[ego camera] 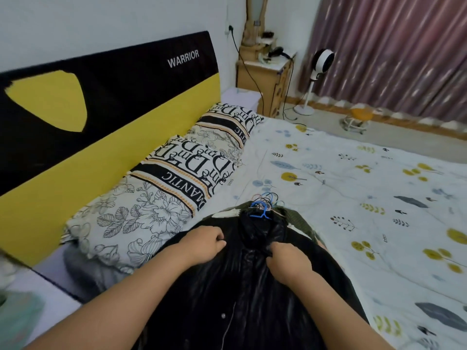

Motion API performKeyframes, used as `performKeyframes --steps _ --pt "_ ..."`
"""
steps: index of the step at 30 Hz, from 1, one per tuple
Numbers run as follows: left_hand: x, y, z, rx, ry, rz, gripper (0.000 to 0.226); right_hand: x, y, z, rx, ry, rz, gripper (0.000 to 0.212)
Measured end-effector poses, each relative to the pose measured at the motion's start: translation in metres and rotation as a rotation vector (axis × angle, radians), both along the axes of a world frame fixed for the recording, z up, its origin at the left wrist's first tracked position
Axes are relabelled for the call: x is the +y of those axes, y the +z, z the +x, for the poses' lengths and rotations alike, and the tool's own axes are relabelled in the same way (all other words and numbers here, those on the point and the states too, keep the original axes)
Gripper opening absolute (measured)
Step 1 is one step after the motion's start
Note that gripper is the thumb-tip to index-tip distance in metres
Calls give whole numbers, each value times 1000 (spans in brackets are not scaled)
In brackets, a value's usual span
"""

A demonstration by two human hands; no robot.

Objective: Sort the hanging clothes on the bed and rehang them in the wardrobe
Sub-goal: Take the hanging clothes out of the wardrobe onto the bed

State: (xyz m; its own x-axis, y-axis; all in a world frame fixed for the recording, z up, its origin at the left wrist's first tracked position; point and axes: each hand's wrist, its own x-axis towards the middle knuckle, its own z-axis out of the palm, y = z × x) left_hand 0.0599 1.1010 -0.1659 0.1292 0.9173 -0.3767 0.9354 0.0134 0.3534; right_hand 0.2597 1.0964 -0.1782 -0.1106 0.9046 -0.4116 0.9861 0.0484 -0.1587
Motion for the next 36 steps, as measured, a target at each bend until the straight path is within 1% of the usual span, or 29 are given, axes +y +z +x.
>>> performKeyframes --steps 4,7,9,12,17,21,23,25,29,32,36 --pt "-42 39 -18 7 2 44 32 -31 33 -20 6 117 -9 11" --pt "-69 69 -32 55 0 67 33 -44 57 -40 28 247 -30 25" --pt "-88 87 -45 106 18 53 36 -52 75 -57 30 352 -49 32" --pt "-122 112 -66 158 79 12 42 -67 102 -82 11 509 -37 36" --pt "-191 145 -88 219 258 -1 49 -103 145 -116 14 760 35 39" --pt "-258 166 -90 243 407 -8 44 -141 172 -137 1 951 63 39" --pt "-294 173 -91 244 484 -20 46 -164 185 -148 8 1059 93 40" --pt "-331 176 -93 236 576 -40 48 -189 193 -163 24 1160 124 40" --pt "-405 184 -97 245 744 -83 49 -242 202 -197 13 1335 118 36" --pt "-465 193 -97 249 880 -102 45 -291 214 -221 11 1458 124 40" --pt "-553 202 -108 230 1071 -119 52 -367 231 -255 38 1615 124 41"
